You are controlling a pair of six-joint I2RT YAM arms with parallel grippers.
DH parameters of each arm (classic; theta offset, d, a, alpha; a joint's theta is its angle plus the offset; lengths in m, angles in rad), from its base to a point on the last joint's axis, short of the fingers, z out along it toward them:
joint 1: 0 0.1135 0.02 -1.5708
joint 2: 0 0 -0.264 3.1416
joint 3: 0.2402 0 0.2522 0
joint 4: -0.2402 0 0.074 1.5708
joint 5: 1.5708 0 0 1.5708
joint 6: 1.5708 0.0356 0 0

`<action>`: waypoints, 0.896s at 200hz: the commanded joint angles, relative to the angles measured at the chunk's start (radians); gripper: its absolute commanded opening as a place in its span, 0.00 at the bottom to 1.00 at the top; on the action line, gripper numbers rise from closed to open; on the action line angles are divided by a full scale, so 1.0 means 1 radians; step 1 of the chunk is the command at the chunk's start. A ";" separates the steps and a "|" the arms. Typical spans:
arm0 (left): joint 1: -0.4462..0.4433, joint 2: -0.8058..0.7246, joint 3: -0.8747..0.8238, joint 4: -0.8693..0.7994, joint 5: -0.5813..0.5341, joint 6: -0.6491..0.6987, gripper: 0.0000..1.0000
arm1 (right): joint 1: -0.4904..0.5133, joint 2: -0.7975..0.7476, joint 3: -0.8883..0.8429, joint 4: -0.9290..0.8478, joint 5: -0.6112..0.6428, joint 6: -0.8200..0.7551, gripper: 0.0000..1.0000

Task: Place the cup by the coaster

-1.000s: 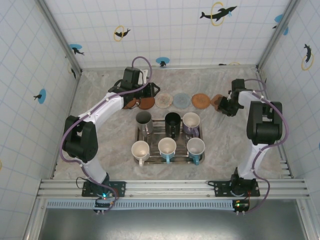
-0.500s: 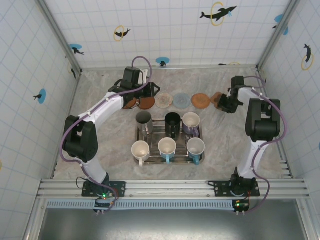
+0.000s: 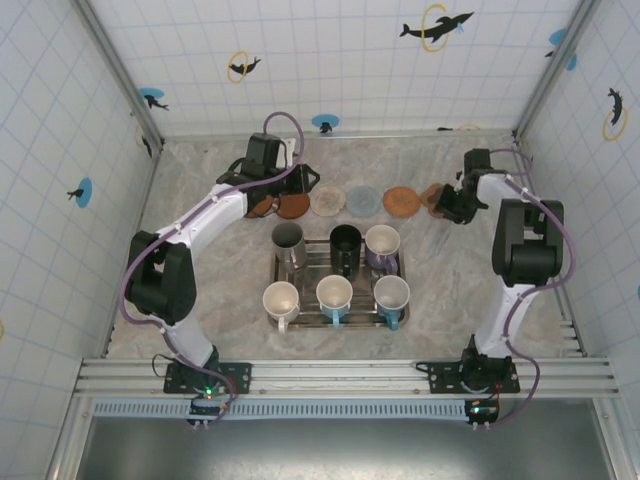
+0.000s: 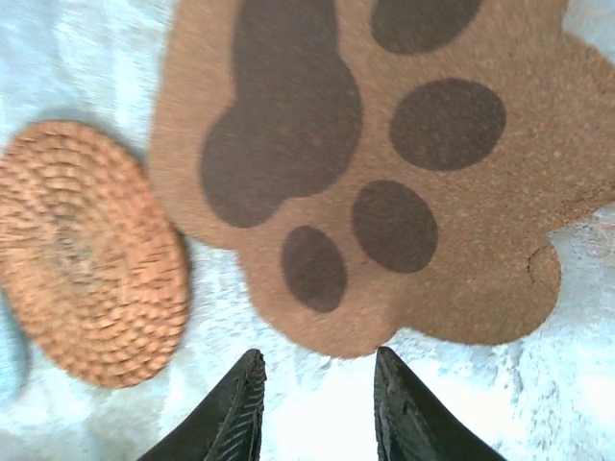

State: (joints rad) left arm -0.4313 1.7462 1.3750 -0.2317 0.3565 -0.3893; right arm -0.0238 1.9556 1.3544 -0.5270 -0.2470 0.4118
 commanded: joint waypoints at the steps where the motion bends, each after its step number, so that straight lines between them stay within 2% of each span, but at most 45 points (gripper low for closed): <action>1: 0.002 -0.048 0.030 -0.029 -0.025 0.032 0.42 | 0.013 -0.116 -0.007 -0.026 -0.020 0.001 0.34; 63: -0.001 -0.160 -0.016 -0.043 -0.082 0.044 0.43 | 0.089 -0.352 -0.070 -0.033 0.008 -0.010 0.36; 86: 0.000 -0.216 -0.041 -0.047 -0.114 0.052 0.44 | 0.165 -0.444 -0.106 -0.047 0.046 -0.019 0.37; 121: 0.002 -0.303 -0.100 -0.048 -0.138 0.058 0.46 | 0.304 -0.562 -0.169 -0.111 0.190 -0.047 0.44; 179: -0.001 -0.433 -0.142 -0.109 -0.246 0.130 0.53 | 0.467 -0.711 -0.306 -0.194 0.288 -0.064 0.52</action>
State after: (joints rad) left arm -0.4313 1.3834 1.2491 -0.3046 0.1848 -0.3138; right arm 0.3889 1.2964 1.1007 -0.6559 -0.0387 0.3683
